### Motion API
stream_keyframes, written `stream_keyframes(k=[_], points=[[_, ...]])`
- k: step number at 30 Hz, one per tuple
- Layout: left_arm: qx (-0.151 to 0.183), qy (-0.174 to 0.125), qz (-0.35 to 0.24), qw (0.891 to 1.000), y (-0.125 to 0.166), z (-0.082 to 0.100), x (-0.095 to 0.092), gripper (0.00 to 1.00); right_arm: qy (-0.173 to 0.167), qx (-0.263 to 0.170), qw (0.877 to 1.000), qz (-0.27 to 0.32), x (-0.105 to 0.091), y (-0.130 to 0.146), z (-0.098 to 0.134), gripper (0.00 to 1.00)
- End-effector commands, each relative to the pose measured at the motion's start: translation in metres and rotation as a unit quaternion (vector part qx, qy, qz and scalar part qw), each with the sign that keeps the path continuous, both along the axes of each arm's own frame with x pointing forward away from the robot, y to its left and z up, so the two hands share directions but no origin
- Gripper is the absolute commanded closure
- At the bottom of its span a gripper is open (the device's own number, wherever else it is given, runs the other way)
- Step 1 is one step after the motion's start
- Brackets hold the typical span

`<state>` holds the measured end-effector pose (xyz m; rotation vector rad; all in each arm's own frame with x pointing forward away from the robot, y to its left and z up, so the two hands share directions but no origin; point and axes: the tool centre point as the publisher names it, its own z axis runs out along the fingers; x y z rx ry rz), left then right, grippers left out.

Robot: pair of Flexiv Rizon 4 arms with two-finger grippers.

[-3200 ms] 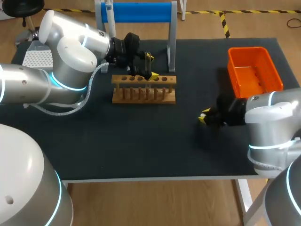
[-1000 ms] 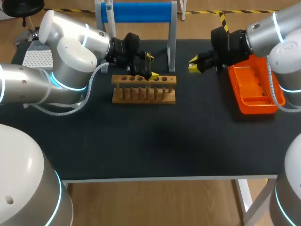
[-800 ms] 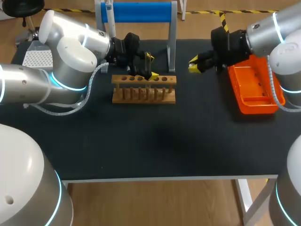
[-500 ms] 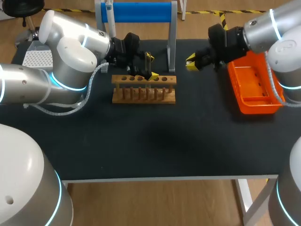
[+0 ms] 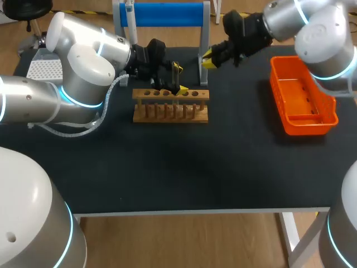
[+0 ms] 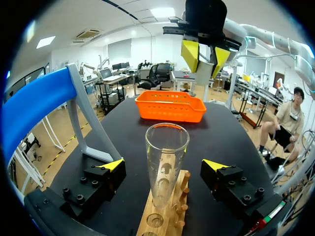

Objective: Invert the test tube, pick up the pipette, mount the tip to pipette, aspirate from beaker and dispense into the tube, eject the tip, return the pipette, and cap with the stopper.

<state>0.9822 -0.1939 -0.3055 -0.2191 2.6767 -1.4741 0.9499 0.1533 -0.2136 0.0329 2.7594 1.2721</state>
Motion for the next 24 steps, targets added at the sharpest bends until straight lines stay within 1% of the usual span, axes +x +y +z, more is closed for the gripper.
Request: stream_keyframes(k=[1,7,12,24], points=[[0.001,0.001,0.000,1.000,0.000,0.000,0.001,0.00,0.009,-0.012,1.000,0.012,0.012,0.013,0.006,1.00],[0.001,0.001,0.000,1.000,0.000,0.000,0.001,0.00,0.008,-0.014,1.000,0.025,0.017,0.031,0.010,1.00],[0.001,0.001,0.000,1.000,0.000,0.000,0.001,0.00,0.010,-0.015,0.999,0.032,0.021,0.044,0.008,1.00],[0.001,0.001,0.000,1.000,0.000,0.000,0.001,0.00,0.011,-0.023,0.999,0.041,0.034,0.064,0.001,1.00]])
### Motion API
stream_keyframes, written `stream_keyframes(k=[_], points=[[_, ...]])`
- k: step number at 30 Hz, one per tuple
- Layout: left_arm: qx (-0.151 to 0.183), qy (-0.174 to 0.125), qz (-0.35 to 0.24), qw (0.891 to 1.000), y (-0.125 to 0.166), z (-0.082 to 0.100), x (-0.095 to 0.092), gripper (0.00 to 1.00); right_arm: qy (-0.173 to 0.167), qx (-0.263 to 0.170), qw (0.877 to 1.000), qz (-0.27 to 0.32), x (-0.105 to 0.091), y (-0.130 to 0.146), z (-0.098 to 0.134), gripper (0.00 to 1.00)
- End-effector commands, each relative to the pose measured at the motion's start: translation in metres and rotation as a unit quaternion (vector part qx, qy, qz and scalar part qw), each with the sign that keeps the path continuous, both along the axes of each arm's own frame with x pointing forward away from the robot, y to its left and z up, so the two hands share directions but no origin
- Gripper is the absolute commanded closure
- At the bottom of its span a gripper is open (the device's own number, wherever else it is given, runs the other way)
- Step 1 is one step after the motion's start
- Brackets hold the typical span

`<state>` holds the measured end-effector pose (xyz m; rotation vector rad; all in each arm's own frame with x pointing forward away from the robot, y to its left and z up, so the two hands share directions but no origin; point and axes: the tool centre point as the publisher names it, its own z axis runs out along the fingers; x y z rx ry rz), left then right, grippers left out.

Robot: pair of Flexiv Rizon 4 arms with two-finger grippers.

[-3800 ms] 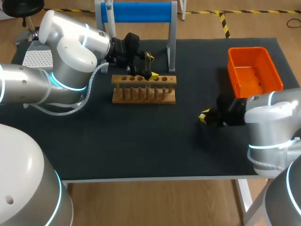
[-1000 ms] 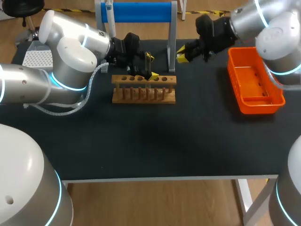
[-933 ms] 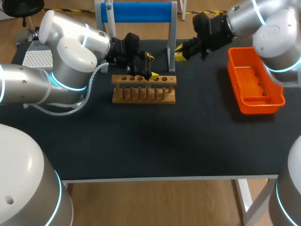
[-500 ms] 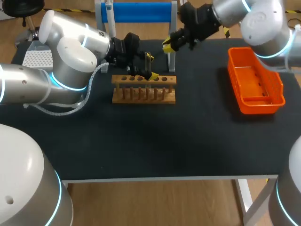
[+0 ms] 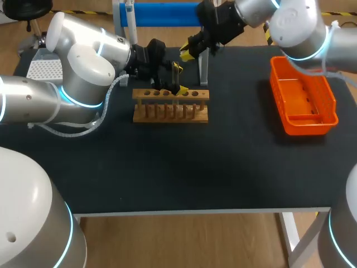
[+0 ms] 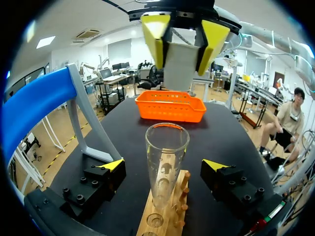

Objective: Invert the test tube, pick up the pipette, mount the tip to pipette, aspirate from beaker and dispense into the tube, eject the tip, return the pipette, and cap with the stopper.

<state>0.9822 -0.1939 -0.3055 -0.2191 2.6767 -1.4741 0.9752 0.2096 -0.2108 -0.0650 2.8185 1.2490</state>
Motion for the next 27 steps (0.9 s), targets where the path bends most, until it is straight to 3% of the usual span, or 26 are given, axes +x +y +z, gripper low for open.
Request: stream_keyframes(k=[1,27], points=[[0.001,0.001,0.000,1.000,0.000,0.000,0.001,0.00,0.004,-0.007,1.000,0.003,0.010,0.009,-0.002,1.00],[0.001,0.001,0.000,1.000,0.000,0.000,0.001,0.00,0.028,-0.003,1.000,0.008,0.011,0.021,-0.009,1.00]])
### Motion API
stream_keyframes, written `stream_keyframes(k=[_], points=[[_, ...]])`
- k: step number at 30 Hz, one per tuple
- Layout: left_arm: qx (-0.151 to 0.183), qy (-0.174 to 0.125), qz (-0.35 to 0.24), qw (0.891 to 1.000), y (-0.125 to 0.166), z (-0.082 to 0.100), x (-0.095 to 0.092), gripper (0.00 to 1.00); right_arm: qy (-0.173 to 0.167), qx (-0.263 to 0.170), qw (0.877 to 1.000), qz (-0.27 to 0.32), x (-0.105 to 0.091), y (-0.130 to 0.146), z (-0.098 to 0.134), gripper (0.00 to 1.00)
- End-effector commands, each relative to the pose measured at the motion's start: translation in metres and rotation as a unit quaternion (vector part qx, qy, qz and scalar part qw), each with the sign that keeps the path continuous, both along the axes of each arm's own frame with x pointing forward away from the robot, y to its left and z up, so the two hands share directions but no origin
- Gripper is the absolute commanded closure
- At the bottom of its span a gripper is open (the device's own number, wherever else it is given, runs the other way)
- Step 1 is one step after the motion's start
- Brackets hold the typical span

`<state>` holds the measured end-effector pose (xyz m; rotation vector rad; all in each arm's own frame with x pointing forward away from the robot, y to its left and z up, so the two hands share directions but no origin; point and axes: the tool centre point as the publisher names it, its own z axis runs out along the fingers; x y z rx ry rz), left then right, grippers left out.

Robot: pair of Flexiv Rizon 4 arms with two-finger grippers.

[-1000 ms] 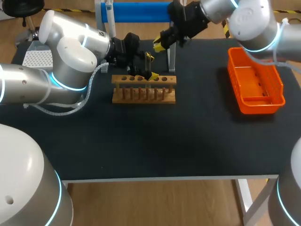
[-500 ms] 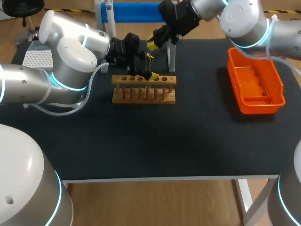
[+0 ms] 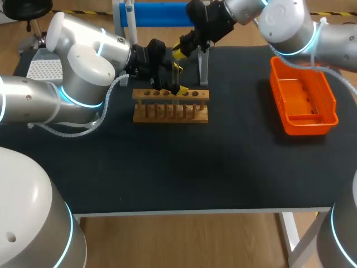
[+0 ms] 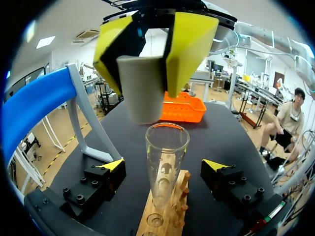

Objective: Invert the test tube, pick up the pipette, mount the tip to pipette, aspirate from beaker and dispense into the tube, eject the tip, return the pipette, and cap with the stopper.

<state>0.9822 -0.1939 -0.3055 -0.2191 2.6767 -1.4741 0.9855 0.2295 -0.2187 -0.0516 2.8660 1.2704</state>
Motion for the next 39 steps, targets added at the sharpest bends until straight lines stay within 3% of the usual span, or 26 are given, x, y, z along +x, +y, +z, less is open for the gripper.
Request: stream_keyframes(k=[1,26,39], points=[[0.001,0.001,0.000,1.000,-0.0004,0.0001,0.0006,0.00,0.003,-0.003,1.000,0.003,-0.0001,0.0014,-0.0012,1.00],[0.001,0.001,0.000,1.000,-0.0004,0.0001,0.0006,0.00,0.011,-0.012,1.000,0.011,-0.0044,0.0061,-0.0103,1.00],[0.001,0.001,0.000,1.000,-0.0004,0.0001,0.0006,0.00,0.002,-0.002,1.000,0.008,-0.0065,0.0051,-0.0017,1.00]])
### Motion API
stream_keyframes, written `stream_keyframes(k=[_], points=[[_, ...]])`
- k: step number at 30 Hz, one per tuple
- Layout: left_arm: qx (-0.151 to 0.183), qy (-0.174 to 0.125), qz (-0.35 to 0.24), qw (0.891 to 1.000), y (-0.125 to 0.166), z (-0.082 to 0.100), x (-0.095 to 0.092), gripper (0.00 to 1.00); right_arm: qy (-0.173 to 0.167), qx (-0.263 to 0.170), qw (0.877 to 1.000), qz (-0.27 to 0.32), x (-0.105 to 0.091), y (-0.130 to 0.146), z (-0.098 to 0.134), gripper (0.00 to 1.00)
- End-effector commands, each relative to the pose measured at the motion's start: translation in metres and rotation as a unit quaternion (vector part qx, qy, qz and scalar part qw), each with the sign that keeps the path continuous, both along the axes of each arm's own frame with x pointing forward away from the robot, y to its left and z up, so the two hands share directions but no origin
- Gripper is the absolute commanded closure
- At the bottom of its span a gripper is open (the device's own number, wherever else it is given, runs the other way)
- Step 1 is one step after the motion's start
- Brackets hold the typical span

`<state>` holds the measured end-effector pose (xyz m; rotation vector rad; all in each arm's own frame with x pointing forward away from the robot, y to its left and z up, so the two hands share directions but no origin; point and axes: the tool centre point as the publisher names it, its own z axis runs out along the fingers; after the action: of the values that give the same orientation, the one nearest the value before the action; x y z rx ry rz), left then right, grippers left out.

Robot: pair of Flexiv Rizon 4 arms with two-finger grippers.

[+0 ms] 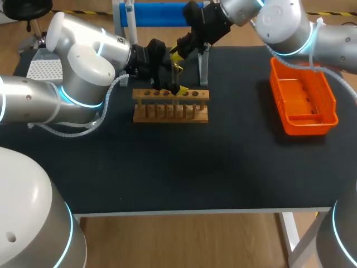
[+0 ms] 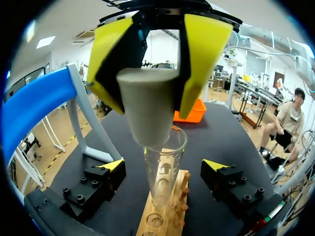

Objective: Invert the test tube, pick up the pipette, mount the tip to pipette, aspirate from beaker and dispense into the tube, eject the tip, return the pipette, and cap with the stopper.

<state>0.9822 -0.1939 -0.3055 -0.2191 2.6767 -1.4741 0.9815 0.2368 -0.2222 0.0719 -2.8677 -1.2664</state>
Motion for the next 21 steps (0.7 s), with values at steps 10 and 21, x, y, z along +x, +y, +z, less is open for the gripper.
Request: stream_keyframes(k=[10,21], points=[[0.001,0.001,0.000,1.000,-0.0004,0.0001,0.0006,0.00,0.002,-0.002,1.000,0.005,-0.0050,-0.0009,-0.0009,1.00],[0.001,0.001,0.000,1.000,-0.0004,0.0001,0.0006,0.00,0.007,-0.011,1.000,0.000,-0.0029,-0.0028,-0.0060,1.00]])
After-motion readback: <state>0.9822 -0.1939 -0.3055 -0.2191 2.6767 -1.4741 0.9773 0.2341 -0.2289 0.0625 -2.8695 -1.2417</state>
